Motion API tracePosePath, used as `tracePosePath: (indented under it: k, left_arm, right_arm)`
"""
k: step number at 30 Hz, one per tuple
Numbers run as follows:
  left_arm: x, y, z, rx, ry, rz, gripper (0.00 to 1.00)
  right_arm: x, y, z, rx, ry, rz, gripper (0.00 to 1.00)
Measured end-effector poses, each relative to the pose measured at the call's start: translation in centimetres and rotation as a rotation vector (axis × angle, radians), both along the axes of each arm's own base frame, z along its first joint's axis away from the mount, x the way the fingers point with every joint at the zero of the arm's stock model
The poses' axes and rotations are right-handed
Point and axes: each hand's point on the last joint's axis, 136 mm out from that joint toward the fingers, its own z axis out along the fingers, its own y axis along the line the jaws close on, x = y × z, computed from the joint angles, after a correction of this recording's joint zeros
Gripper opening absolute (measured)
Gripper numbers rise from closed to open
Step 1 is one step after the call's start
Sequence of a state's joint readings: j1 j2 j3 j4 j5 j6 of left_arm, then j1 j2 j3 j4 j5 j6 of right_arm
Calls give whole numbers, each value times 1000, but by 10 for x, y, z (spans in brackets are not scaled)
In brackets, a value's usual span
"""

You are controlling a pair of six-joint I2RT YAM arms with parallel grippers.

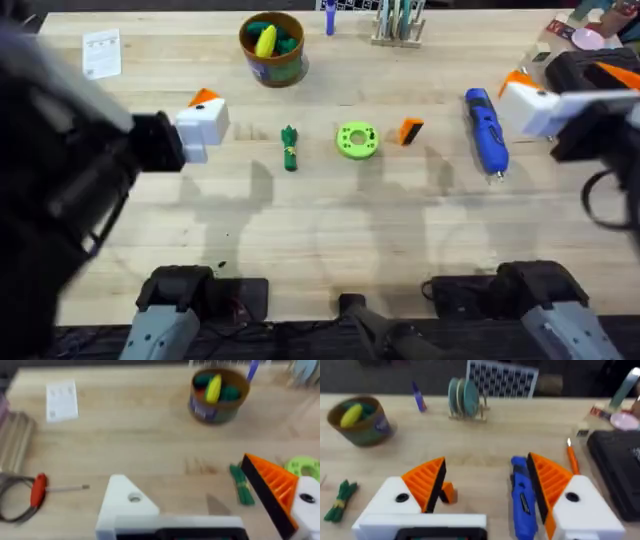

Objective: Pick up the gripper from the table and insert it into the empty holder that is missing its gripper. Then pick up a screw, insert it into the mounting hole, and use the screwdriver to tighten it. Finally, clean up the table by picking up the vegetable and placing it into the bucket.

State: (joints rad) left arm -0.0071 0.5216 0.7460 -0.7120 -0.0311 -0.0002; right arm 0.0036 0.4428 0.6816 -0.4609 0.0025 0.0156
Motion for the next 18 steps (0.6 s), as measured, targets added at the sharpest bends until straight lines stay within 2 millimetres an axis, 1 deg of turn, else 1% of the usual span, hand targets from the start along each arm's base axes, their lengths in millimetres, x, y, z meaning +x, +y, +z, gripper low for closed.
tracePosePath:
  k: [2,6,10,13,16,18]
  left_arm:
    - [6,0,-6,1,98,1,986]
    - [21,1,-19,4,269,4,985]
    - [34,1,-35,8,414,6,985]
    - [44,1,-46,10,494,7,985]
    - [53,2,-59,12,555,8,985]
    - [55,2,-68,12,592,8,985]
  right_arm:
    - [8,0,-2,0,91,0,975]
    - [25,0,-12,-1,270,0,975]
    - [38,0,-29,-1,409,0,975]
    - [41,0,-43,-2,494,0,976]
    - [37,0,-61,-2,580,0,975]
    - [36,0,-69,-2,619,0,975]
